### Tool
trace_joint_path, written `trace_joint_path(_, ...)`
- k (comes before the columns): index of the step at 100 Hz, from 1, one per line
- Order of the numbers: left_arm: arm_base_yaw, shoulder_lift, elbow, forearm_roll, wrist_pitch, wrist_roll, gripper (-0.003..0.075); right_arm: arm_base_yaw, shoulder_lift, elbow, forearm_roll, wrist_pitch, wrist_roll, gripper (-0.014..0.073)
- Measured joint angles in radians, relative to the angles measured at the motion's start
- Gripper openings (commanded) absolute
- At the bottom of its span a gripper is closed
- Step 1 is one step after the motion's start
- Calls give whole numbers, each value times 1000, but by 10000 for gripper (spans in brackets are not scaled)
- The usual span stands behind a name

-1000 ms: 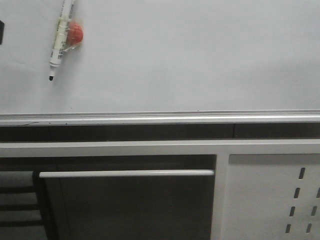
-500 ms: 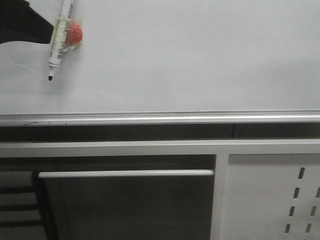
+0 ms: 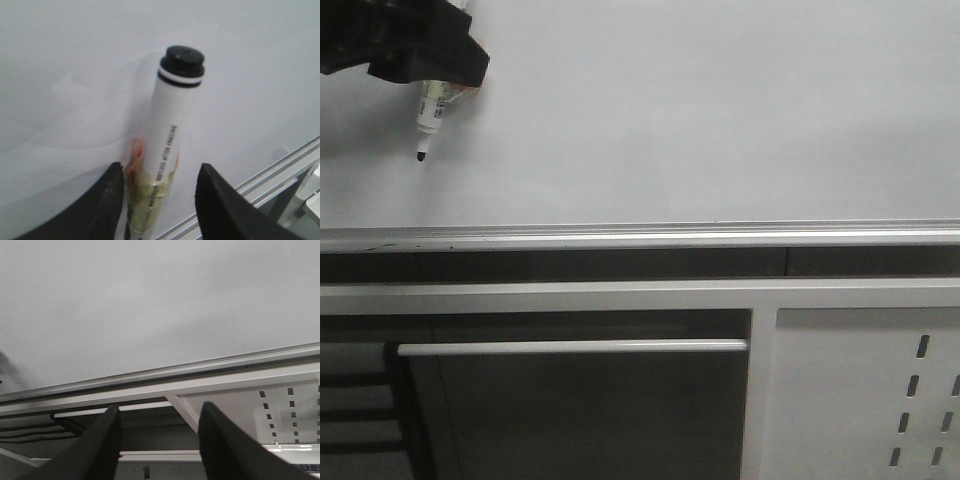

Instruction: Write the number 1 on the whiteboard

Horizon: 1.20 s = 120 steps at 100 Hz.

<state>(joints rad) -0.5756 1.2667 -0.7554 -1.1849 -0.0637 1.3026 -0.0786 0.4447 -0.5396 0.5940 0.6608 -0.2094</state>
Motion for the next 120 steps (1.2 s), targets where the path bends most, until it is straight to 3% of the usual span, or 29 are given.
trace_joint_path(22, 0, 10, -11, 2, -1, 0, -22, 0, 0, 0, 0, 0, 0, 321)
trace_joint_path(49, 0, 12, -11, 2, 14, 1, -20, 0, 0, 0, 0, 0, 0, 321)
trace_joint_path(66, 0, -26, -13, 17, 145, 1, -20, 0, 0, -1, 27, 40, -21, 321)
trace_joint_path(96, 0, -60, -13, 120, 563, 1, -20, 0, 137, -6, 433, 253, -438, 321)
trace_joint_path(120, -22, -62, -13, 162, 724, 1, -20, 9, 329, -138, 528, 481, -615, 321)
